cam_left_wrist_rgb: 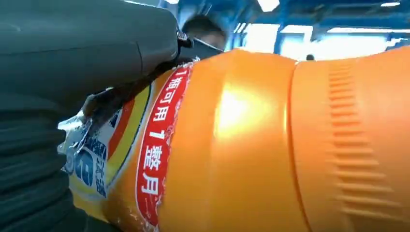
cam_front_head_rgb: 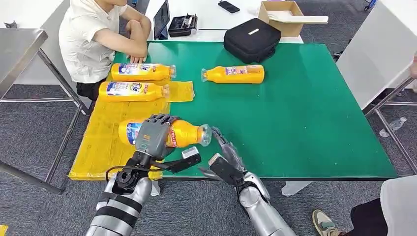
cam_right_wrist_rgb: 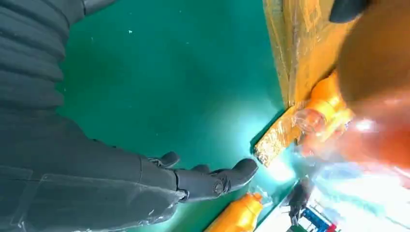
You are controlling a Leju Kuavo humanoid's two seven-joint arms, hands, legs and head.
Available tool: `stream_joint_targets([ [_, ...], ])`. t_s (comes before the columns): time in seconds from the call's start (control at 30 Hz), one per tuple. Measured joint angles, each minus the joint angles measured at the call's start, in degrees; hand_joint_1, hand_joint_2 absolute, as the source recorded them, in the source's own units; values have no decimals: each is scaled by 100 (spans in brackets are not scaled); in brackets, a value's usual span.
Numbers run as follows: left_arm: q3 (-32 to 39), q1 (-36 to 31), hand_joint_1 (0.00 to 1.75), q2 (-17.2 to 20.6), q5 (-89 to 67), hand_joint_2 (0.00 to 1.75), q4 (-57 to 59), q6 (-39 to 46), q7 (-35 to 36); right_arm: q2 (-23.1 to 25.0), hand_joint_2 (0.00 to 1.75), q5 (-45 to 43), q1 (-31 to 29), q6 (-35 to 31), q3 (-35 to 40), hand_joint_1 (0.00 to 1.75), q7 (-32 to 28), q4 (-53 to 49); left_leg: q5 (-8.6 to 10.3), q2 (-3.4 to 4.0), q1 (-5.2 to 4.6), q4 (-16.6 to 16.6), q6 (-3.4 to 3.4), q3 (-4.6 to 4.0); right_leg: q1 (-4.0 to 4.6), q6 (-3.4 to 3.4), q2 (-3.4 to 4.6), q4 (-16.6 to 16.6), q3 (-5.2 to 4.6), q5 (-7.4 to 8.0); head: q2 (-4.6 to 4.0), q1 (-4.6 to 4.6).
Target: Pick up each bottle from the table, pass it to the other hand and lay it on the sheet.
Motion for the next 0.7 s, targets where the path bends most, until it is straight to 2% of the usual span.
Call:
stream_joint_targets([
  [0.4, 129, -157, 175, -9, 46, 175, 271, -249, 227, 24, 175, 0, -23, 59, -109, 0, -9, 142, 0, 1, 0, 0, 0, 0, -1, 0, 1, 0, 1, 0, 0, 0],
  [0.7, 221, -946, 175, 131, -526, 175, 1975, -402, 573, 85, 175, -46, -358, 105, -125, 0, -238, 538, 3, 1, 0, 0, -1, 0, 0, 0, 1, 5, 2, 1, 0, 2],
])
